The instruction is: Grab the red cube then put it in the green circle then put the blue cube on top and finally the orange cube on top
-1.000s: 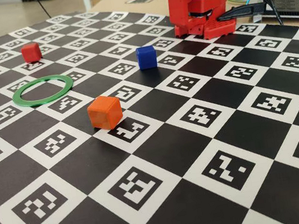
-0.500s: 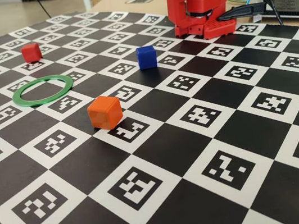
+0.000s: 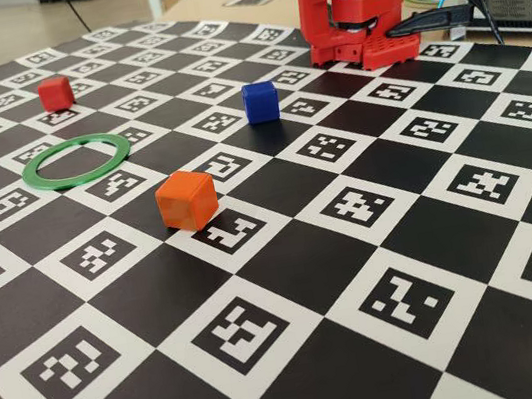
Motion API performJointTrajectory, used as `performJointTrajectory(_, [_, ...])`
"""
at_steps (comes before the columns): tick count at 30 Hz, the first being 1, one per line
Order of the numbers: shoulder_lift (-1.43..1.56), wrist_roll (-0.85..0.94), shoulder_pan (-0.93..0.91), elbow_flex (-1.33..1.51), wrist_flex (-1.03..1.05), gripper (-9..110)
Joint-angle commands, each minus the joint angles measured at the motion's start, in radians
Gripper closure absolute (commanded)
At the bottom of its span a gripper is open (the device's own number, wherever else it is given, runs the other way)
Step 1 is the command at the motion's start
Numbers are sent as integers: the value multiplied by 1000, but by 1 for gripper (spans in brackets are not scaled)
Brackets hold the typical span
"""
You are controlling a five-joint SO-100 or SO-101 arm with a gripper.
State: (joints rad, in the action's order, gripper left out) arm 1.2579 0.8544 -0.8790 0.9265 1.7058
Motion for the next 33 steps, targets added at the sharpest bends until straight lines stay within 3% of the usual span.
performJointTrajectory(1, [-26,-28,-12,-147,-20,66])
performJointTrajectory(15, [-356,-86,-5,-357,-63,59])
performJointTrajectory(33, [-472,-146,9,-242,-198,58])
